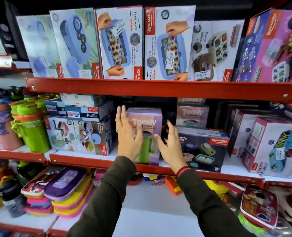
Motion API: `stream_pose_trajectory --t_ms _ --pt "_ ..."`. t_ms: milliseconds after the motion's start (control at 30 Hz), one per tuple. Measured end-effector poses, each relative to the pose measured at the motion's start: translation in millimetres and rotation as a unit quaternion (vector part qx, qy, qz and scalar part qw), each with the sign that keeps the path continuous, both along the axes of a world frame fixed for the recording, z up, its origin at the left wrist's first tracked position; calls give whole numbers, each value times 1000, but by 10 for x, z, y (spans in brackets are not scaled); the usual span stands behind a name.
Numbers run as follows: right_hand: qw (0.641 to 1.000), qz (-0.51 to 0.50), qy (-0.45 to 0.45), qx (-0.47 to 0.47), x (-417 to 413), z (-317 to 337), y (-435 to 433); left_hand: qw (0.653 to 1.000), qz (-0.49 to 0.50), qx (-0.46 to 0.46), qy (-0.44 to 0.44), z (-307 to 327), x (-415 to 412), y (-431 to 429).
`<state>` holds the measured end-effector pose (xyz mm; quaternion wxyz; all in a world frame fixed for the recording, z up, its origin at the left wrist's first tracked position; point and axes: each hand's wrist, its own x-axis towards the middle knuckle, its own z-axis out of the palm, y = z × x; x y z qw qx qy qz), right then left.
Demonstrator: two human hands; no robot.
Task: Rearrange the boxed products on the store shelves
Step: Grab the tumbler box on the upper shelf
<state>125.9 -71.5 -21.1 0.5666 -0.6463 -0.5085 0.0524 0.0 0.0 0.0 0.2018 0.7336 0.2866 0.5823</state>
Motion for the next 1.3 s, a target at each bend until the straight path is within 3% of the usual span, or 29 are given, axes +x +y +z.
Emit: stream_pose_trajectory --t_ms 133,267,500,767,1000,1300 --pt "997 -21 3 -78 -9 -102 65 984 -49 -174 3 -213 -93 165" --pt "996 -42 37 -68 -28 -170 86 974 -93 -209 11 -380 -129 247" --pt "998 -29 53 14 28 -212 8 981 -95 -170 -12 -380 -204 237" --pt "993 -24 -2 115 -57 -109 -376 982 -97 -134 -88 -455 -282 -46" --pt "988 -22 16 153 -180 -481 -870 984 -63 -103 -133 -779 -313 -574" --pt "995 -64 64 31 -78 -1663 -1274 979 -80 -185 -30 -1882 -346 -876"
